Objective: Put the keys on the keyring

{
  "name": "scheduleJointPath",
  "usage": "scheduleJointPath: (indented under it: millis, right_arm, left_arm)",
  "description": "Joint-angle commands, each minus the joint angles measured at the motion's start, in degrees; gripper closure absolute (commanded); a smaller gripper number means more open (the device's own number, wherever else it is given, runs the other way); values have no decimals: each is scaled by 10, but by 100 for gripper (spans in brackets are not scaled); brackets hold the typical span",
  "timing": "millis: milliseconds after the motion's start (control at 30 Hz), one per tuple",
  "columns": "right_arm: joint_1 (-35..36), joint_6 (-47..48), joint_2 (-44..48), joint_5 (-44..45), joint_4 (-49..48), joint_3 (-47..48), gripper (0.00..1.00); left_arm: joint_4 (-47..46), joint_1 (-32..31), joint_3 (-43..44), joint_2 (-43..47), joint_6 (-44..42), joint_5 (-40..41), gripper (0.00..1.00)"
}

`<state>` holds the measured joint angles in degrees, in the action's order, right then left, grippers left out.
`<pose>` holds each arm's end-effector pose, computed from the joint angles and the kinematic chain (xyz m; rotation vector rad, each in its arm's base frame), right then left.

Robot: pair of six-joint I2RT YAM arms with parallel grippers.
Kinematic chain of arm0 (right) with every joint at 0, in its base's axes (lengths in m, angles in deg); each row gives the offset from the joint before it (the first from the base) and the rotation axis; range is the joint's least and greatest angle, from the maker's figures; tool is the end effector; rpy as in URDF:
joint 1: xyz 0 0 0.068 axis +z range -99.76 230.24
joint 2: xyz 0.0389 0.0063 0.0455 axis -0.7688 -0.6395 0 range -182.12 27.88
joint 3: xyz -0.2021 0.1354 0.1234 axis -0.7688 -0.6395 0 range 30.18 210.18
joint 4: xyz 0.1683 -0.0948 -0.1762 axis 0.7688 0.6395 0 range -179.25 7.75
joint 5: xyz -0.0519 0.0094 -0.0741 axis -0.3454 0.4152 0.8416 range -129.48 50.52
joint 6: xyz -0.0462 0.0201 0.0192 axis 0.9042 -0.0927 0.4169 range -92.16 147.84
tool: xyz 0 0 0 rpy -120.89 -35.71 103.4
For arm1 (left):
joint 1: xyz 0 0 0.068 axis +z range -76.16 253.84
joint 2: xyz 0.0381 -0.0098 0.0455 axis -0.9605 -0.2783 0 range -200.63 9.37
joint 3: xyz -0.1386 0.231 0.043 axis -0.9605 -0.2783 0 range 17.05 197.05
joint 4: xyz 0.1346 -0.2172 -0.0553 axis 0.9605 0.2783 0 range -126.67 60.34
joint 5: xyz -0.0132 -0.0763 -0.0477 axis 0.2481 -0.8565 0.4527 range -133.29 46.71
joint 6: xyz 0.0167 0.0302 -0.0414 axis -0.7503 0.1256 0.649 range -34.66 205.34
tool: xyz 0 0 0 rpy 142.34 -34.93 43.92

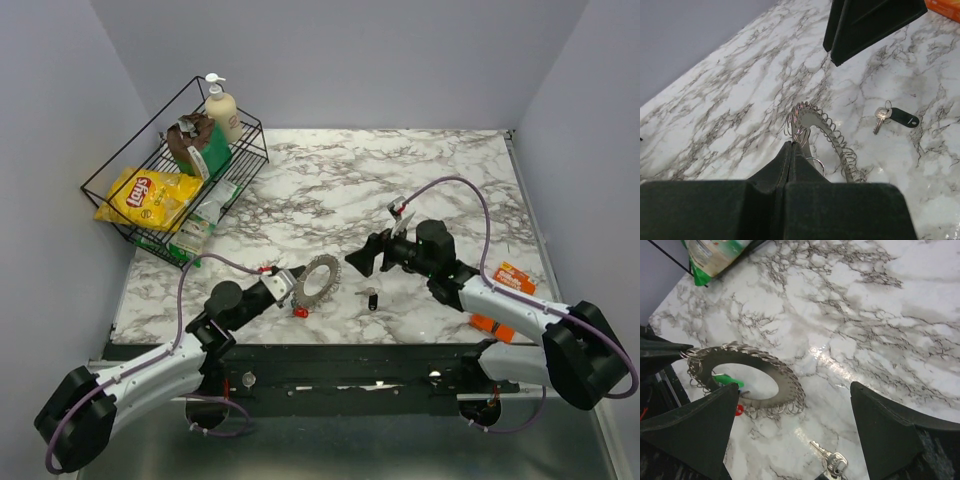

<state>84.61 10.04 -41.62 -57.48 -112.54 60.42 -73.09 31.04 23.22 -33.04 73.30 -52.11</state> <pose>0.2076 0.1553 0.2225 -0.5045 1.8716 0.9118 0.1191 -0.1178 0.1955 0.8406 1.3536 -0.5408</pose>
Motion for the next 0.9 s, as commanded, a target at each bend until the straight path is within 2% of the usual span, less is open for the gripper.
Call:
scheduleJointPath:
  millis: [0,267,500,700,867]
  right_arm:
    - [-4,-17,16,33,72,-11,0]
    - [-4,-52,30,88,113,-34,0]
    - [-4,-76,53,149,219,-26,2]
    - [-4,-108,40,138,296,-13,11]
    - [-4,-96,22,104,288,-21,12]
  left_arm:
    - [-45,-21,-12,24,-74,65,100]
    - [-42,-73,-10,17,-120,144,100]
    - [-35,-95,3,-20,-125,161,100]
    - [-33,-97,5,-20,-118,159,100]
    - [-26,-98,5,-9,-109,157,100]
